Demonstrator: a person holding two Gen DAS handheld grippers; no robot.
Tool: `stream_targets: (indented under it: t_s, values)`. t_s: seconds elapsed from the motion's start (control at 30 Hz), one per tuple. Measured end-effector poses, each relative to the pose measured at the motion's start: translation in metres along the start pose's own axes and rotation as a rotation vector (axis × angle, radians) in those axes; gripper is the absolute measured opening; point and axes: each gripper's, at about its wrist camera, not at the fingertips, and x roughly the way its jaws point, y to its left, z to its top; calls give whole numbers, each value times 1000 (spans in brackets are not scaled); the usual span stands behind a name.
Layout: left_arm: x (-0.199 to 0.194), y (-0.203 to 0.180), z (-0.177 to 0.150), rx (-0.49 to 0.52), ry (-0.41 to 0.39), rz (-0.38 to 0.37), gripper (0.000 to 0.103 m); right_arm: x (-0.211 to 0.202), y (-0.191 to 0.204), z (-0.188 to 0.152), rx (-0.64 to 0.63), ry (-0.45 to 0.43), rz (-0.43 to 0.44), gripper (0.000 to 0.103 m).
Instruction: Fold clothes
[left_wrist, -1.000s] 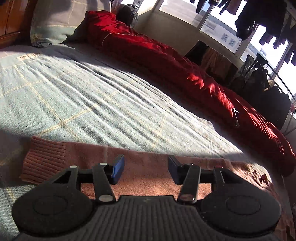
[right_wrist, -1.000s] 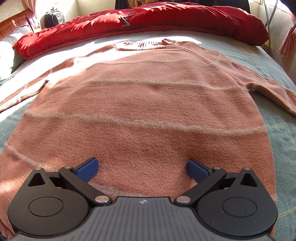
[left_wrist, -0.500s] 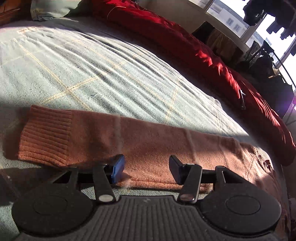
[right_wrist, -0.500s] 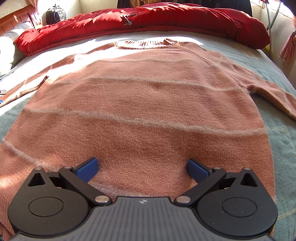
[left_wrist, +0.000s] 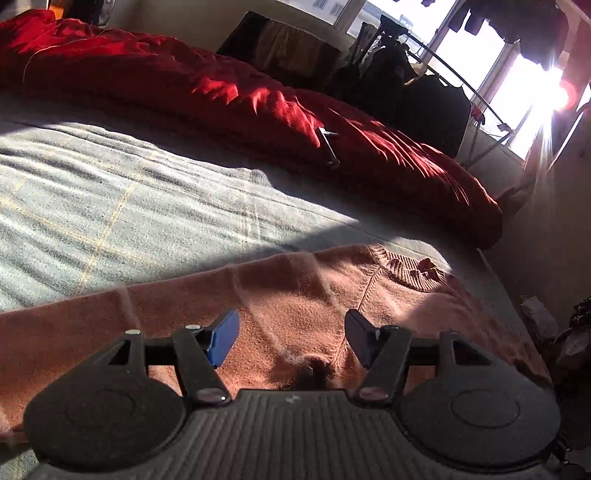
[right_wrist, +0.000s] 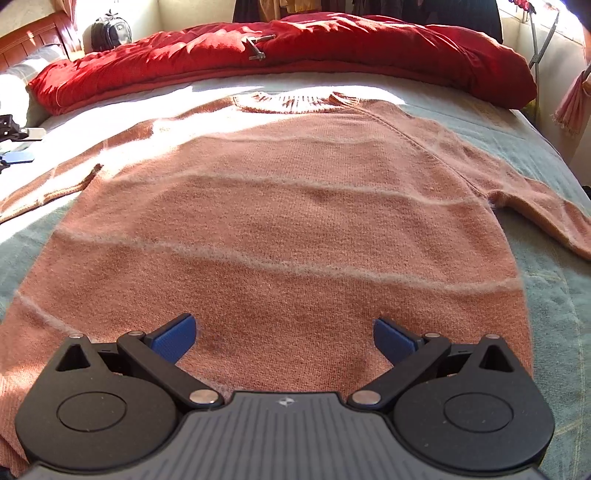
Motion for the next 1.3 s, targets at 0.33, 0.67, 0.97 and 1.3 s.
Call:
stream_targets:
  t_s: [0.33, 0.67, 0.97, 1.3]
  values:
    - [117, -38, 24, 136, 57, -38, 65, -21, 19, 44, -40, -156, 46, 103]
    - [124, 0, 43, 14, 4, -46, 66, -8, -7, 26, 83, -93, 34, 103]
    - [122, 3, 18, 54, 154, 12, 75, 10, -7, 23, 104, -56, 57, 103]
    - [48, -66, -12, 164, 137, -19, 73, -5, -26, 9, 173, -71, 3, 103]
